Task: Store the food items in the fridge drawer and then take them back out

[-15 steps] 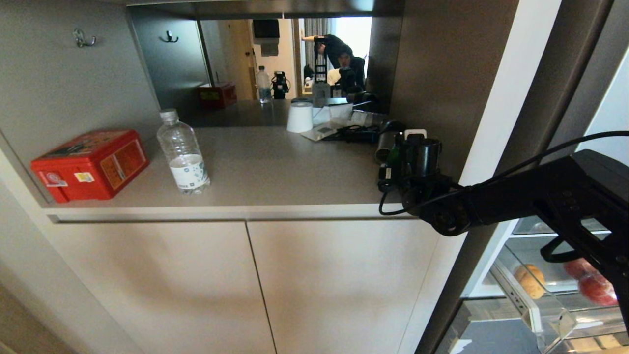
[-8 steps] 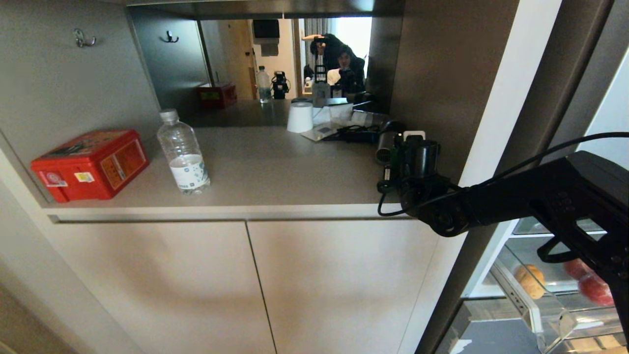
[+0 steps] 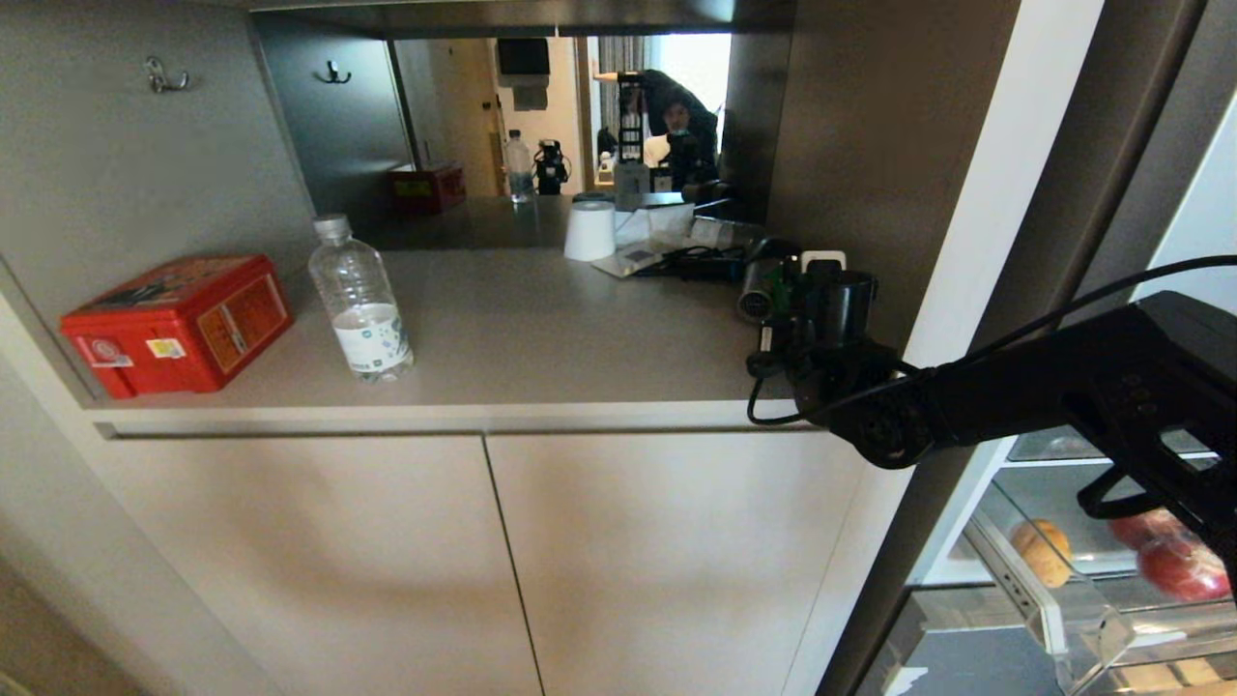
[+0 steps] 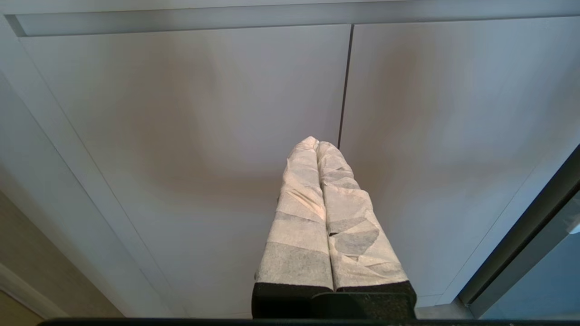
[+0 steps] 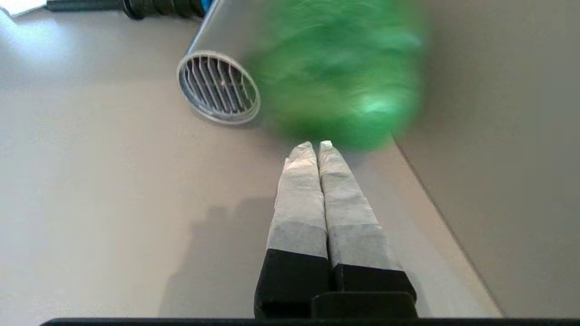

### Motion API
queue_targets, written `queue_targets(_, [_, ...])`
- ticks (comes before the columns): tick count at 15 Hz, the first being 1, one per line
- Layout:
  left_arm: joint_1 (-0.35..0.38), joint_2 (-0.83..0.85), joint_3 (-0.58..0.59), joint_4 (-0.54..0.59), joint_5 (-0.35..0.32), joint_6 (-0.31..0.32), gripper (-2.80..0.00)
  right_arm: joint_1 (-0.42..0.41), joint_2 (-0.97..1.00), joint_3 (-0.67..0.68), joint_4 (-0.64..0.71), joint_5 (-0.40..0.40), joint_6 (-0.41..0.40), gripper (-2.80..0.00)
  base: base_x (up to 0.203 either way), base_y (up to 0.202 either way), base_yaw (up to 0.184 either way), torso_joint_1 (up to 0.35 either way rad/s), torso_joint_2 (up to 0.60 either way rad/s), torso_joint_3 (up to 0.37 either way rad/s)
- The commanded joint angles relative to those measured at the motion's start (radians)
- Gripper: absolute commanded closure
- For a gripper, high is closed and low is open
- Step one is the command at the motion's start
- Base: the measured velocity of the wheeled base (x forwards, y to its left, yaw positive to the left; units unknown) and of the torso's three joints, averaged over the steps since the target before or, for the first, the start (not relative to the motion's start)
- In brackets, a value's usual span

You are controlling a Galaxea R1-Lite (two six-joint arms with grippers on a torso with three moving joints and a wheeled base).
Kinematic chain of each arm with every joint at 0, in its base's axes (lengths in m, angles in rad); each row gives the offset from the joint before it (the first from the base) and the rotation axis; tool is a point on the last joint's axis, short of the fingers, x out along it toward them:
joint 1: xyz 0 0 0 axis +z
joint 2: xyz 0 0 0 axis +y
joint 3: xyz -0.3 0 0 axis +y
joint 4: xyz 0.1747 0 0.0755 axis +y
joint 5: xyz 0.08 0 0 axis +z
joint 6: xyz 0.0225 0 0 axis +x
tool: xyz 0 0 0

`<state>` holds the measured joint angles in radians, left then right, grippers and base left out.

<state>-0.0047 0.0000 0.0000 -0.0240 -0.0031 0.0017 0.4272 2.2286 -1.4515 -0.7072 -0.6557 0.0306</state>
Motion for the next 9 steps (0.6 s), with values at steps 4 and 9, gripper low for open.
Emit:
queue_targets(4, [0.0,0.0,0.011,-0.001,0.0,0.0,0.0,0.009,-0.063,0.035,-0.006,-0.004,0.002,0.0,0.0,0.0,0.0,0.0,0.0,0.0])
queue_targets(9, [0.0,0.0,0.011,-0.001,0.0,0.0,0.0,0.024,-0.113,0.012,-0.003,-0.002,-0.022,0.0,0.0,0.0,0.0,0.0,0.0,0.0])
